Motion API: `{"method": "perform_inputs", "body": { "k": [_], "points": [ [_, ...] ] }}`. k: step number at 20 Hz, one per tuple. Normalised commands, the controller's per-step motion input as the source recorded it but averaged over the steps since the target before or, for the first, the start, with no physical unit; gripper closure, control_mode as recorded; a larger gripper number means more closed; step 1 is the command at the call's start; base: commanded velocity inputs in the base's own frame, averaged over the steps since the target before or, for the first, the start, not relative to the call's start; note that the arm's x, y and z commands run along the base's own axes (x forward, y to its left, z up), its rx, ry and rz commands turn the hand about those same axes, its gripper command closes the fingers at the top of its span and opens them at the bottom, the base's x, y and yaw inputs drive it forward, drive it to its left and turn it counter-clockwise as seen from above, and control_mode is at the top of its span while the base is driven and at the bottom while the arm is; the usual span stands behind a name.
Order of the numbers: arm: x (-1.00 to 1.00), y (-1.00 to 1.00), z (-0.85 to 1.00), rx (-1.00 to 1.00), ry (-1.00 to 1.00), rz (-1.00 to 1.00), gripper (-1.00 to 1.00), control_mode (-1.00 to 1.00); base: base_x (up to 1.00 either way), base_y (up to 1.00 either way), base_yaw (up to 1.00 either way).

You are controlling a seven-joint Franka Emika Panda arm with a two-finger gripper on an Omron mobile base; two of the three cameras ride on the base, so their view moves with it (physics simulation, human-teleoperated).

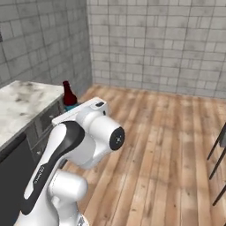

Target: Open the cabinet directly in front. Then move the beer and the mug to the dining counter with the candle on it.

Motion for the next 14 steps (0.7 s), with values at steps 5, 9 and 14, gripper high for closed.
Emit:
{"method": "perform_inputs", "body": {
  "k": [5,9,14],
  "points": [
    [0.0,0.0,0.0,0.0,0.0,0.0,1.0,1.0,1.0,-0.01,-0.06],
    [0.0,0.0,0.0,0.0,0.0,0.0,1.0,1.0,1.0,-0.05,-0.1],
    [0.0,0.0,0.0,0.0,0.0,0.0,1.0,1.0,1.0,-0.01,-0.22]
  ]
}}
